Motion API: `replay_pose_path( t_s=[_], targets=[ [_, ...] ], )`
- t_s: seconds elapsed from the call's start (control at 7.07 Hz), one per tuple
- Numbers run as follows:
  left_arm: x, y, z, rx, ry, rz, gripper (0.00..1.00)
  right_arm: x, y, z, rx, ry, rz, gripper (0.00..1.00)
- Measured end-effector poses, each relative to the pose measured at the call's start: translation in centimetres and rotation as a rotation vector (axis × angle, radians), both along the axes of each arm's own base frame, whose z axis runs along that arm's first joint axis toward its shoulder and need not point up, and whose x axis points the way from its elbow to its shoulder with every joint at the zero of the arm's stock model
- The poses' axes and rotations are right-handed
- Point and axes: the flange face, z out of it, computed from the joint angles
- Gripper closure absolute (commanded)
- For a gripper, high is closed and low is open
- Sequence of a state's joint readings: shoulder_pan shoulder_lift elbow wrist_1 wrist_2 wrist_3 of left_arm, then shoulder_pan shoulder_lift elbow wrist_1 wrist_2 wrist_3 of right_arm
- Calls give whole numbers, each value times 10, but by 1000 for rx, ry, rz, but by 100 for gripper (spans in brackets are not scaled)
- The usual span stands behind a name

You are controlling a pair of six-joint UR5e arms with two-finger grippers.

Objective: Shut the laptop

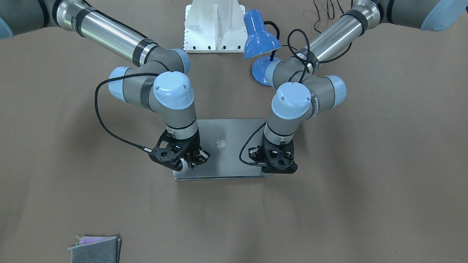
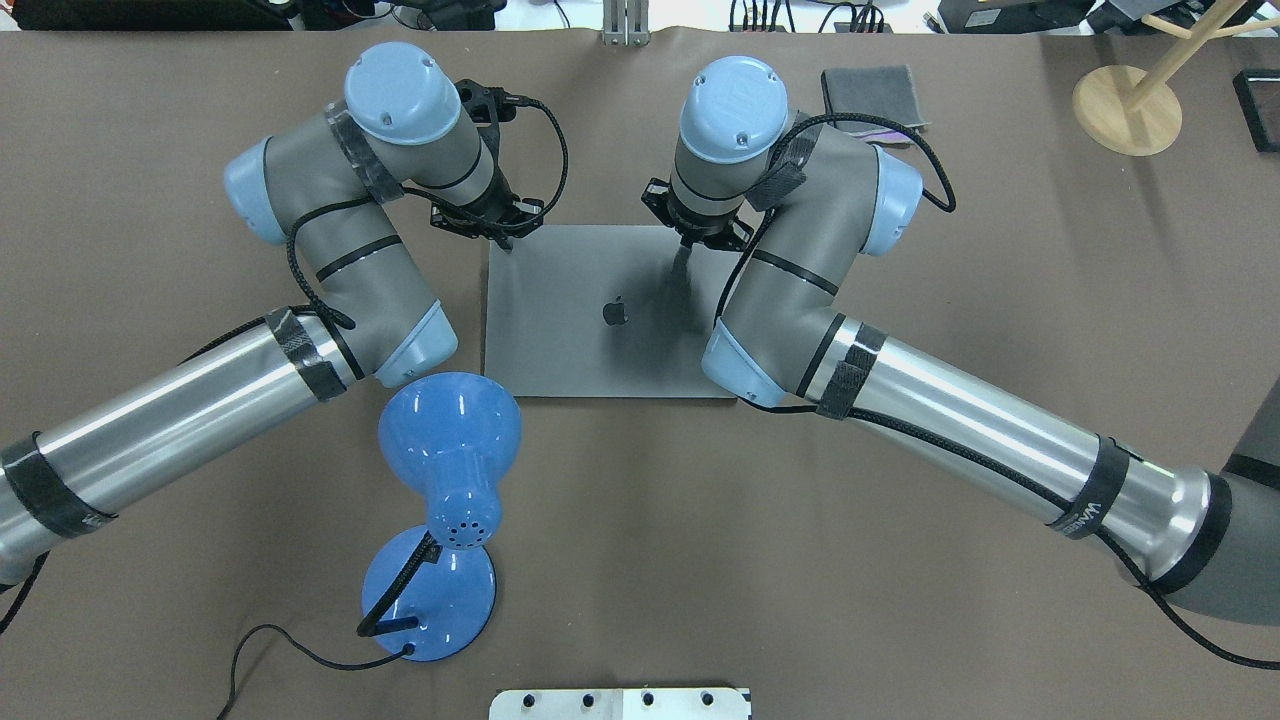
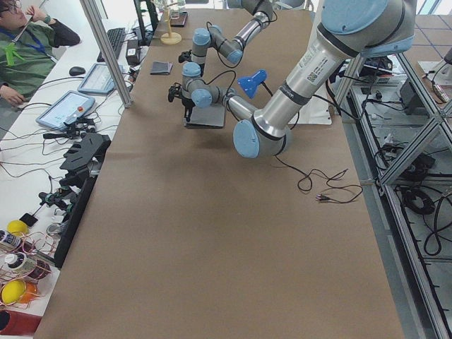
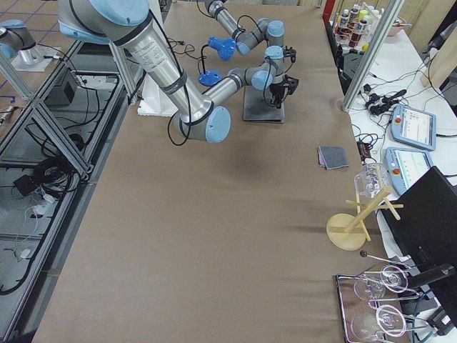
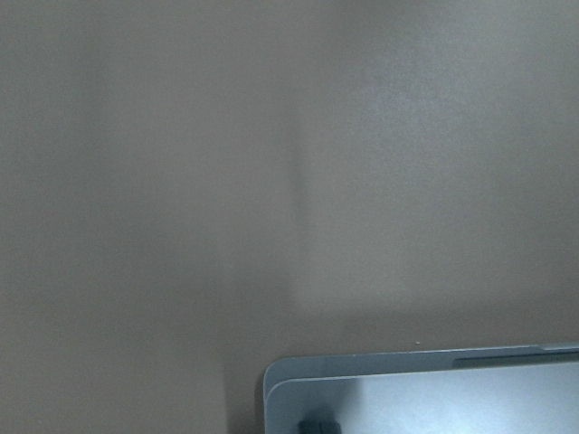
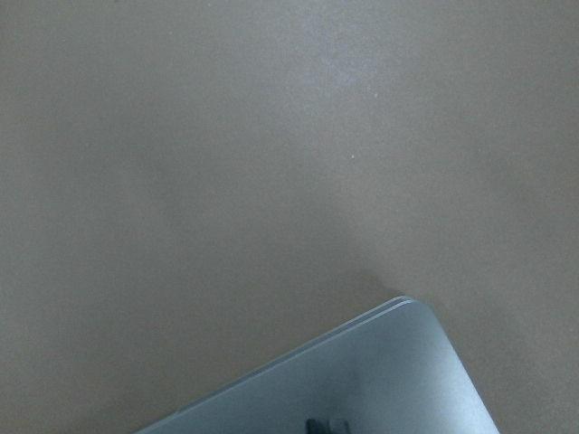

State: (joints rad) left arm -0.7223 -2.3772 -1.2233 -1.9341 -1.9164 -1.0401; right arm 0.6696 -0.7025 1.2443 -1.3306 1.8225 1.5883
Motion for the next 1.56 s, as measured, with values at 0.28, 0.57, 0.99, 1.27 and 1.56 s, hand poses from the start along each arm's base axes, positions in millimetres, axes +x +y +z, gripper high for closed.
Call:
replay_pose_path(
  t_s=[0.28,0.57,0.99,1.27,1.56],
  targets=[
    [1,2,-1,5,1,0,100,-3,2,0,1,1,-3,100],
    [-15,1,-24,15,44,5,65,19,-16,-1,2,-6,17,93],
    [-69,9,-65,1,107,59,2,124,-30,26,17,-61,5,0],
    [-128,38,-75,12,76,92,2,214,-15,53,80,-48,-59,0],
    [-208,61,-65,39,-3,132,2,292,22,75,135,40,-189,0]
  ],
)
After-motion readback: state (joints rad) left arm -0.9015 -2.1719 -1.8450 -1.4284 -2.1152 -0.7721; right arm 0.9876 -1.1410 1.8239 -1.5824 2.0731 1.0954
